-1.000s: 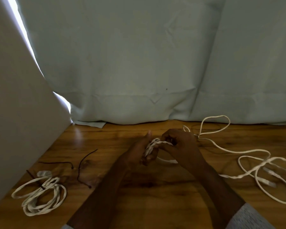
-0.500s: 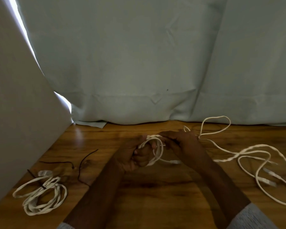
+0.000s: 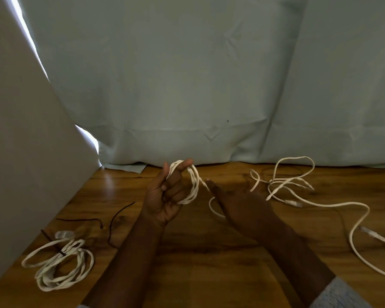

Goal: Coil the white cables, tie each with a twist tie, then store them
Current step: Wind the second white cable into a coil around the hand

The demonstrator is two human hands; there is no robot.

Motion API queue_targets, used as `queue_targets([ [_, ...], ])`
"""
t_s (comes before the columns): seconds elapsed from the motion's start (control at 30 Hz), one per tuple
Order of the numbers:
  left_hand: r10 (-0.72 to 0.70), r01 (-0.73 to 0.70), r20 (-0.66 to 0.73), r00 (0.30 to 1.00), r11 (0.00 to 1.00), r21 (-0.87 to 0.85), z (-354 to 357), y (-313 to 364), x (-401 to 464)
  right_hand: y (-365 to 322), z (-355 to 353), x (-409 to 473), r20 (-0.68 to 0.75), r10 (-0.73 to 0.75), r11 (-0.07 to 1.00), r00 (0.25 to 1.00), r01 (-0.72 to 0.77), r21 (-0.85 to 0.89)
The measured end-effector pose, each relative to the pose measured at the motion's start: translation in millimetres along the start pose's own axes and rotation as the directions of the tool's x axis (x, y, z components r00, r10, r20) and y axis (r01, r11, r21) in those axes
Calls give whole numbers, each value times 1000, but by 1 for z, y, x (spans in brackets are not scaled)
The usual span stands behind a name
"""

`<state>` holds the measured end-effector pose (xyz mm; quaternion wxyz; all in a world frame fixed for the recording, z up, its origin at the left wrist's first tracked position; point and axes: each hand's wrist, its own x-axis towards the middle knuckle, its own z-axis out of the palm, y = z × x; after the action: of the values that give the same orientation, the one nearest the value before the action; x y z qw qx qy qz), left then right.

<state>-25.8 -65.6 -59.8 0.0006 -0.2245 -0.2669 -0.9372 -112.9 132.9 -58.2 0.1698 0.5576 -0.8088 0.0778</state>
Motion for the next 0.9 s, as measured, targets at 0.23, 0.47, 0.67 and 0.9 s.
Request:
queue_targets([
  [0.23,165,-162,-138,977,986,31,-9,-1,4,-12,-13,1,47,-15,998,999,18,-60],
  [0.47,288,-250,-336,897,956,151,-7,-4,7,-19,-11,0,13,-97,992,995,98,-80],
  [0.67,333,-275,-416,846,942,194,-1,-7,10,-22,-2,2,-8,-74,994,997,73,-75],
  [0.9,372,-297,-433,821,926,234,-1,-10,13,-28,1,1,20,-62,998,998,63,-15],
])
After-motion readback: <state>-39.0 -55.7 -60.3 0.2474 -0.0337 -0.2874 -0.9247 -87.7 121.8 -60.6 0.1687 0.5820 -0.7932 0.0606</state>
